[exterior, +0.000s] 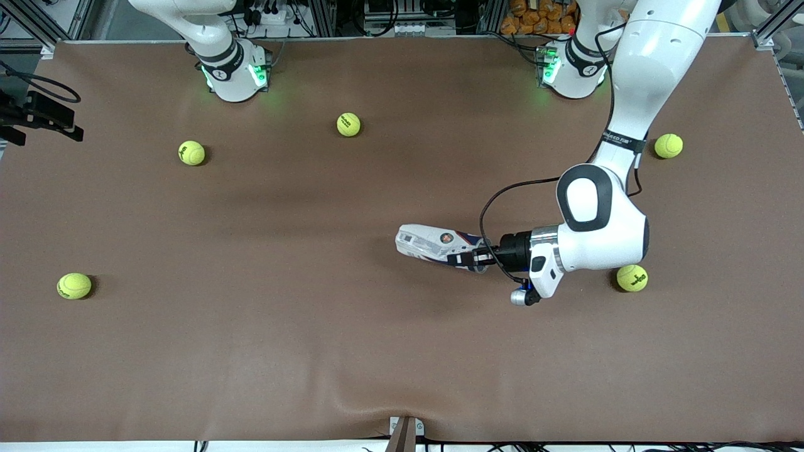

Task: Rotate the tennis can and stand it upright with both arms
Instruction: 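Rotate the can upright with the left gripper and lower it onto the table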

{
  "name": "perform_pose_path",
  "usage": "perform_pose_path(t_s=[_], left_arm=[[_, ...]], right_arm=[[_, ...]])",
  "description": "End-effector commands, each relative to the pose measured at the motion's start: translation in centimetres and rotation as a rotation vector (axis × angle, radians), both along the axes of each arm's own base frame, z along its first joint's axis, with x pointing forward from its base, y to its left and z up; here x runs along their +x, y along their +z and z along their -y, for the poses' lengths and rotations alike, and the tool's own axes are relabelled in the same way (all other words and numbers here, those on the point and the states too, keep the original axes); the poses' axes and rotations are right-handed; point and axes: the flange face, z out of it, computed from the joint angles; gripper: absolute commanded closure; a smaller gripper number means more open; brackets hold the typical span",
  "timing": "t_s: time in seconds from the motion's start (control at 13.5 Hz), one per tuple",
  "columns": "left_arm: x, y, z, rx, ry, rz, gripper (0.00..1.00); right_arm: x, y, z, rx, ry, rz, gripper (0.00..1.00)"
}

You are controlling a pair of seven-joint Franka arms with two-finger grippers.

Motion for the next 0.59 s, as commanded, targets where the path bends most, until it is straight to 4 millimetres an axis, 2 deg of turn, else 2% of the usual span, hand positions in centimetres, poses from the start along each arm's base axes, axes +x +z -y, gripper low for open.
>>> perform_pose_path(t_s=[0.0, 0.15, 0.37, 0.52], left_arm=[[0.0, 2.2, 2.4, 0.116, -0.007, -0.001, 1.00], [-1.4, 2.3, 5.1, 0.177, -0.025, -0.027, 1.00], [-2.1, 3.1, 7.2, 0.220, -0.045, -0.004, 1.00], [-2.6, 3.5, 8.8, 0.278, -0.068, 0.021, 1.00]], right_arm=[[-0.7, 0.5, -0.5, 0.012, -0.017, 0.014, 0.00], [-0.7, 0.3, -0.6, 0.015, -0.096, 0.003, 0.00], [-0.7, 0.5, -0.8, 0.053, -0.101, 0.006, 0.00], [-0.7, 0.9, -1.5, 0.038, -0.078, 0.017, 0.00]])
